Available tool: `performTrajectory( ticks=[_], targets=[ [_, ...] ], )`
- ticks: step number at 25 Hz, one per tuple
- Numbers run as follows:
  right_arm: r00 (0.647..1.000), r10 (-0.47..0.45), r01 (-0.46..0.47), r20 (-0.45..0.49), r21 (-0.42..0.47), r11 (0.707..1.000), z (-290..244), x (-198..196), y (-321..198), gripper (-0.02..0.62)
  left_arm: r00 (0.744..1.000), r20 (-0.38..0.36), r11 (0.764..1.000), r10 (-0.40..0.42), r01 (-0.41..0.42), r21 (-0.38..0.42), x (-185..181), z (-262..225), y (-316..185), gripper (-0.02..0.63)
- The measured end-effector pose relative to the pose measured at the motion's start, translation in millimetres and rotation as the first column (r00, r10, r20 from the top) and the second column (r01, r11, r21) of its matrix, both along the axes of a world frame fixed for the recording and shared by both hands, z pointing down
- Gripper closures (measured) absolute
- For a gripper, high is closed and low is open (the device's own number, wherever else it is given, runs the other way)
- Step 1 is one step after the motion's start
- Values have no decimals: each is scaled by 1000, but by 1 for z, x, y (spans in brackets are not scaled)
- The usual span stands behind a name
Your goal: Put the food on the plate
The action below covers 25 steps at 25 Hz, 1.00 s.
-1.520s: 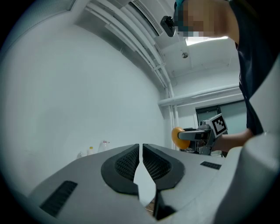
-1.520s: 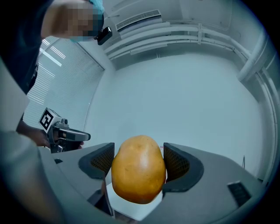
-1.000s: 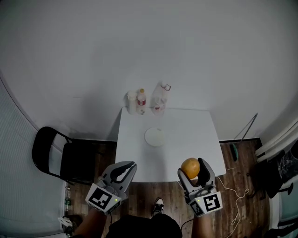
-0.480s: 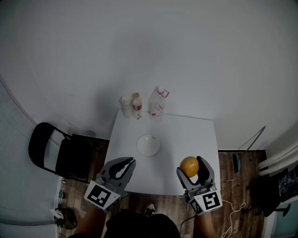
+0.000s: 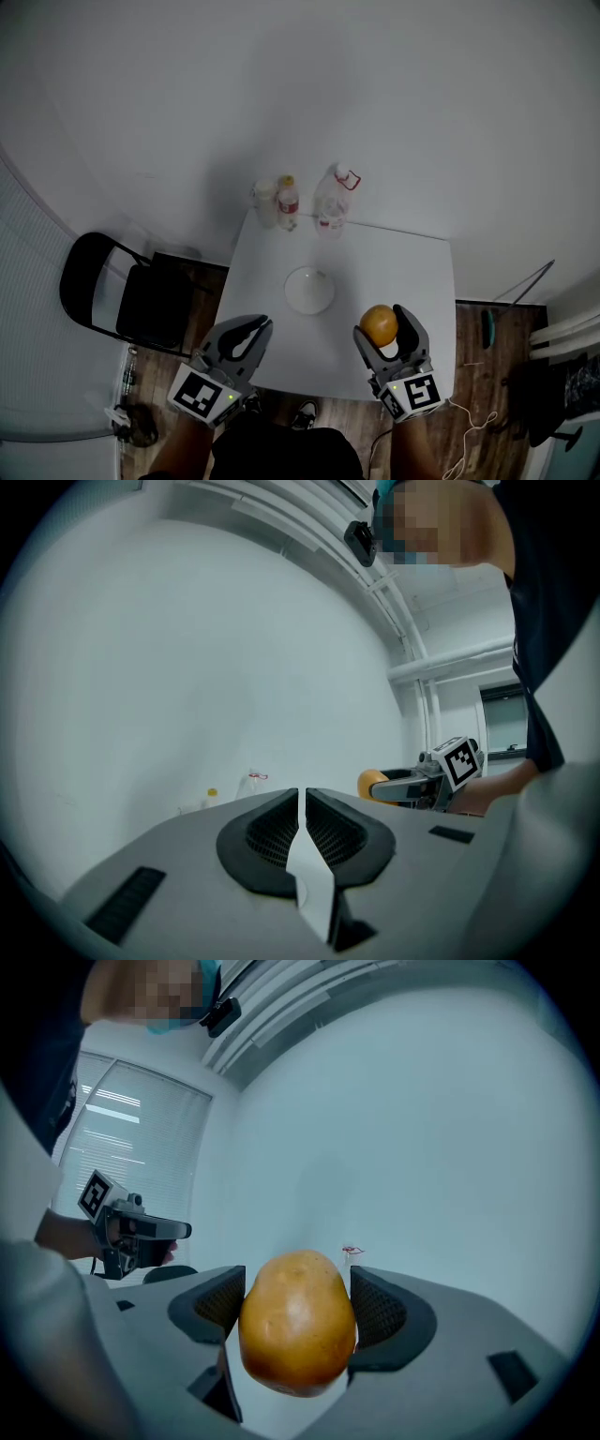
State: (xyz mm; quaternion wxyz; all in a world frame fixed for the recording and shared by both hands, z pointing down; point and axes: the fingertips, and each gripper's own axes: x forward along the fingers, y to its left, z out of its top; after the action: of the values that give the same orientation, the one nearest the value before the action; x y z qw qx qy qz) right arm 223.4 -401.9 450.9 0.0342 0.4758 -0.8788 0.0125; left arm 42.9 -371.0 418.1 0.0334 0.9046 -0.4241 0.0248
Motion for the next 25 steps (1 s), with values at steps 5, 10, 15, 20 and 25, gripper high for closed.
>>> performTrajectory(
  ticks=[5, 10, 15, 20, 25],
  targets=[
    [999, -6, 5, -53, -29, 1000, 30, -33, -30, 232, 1000, -16, 1000, 15, -15, -8, -25, 10, -21, 563],
    [990, -33, 18, -138, -112, 994, 78, -73, -74, 232, 1000, -29, 999, -6, 5, -52, -61, 21, -36, 563],
    [975, -82, 35, -206, -224, 974, 144, -109, -123, 232, 998, -24, 991, -51, 48, -125, -96, 47, -47, 563],
    [945, -132, 33, -298, -318, 948, 205, -133, -159, 232, 993, -34, 982, -113, 107, -158, -132, 59, -60, 563],
    [923, -164, -2, -347, -430, 903, 266, -144, -179, 232, 990, -33, 974, -134, 126, -189, -151, 73, -67, 563]
  ],
)
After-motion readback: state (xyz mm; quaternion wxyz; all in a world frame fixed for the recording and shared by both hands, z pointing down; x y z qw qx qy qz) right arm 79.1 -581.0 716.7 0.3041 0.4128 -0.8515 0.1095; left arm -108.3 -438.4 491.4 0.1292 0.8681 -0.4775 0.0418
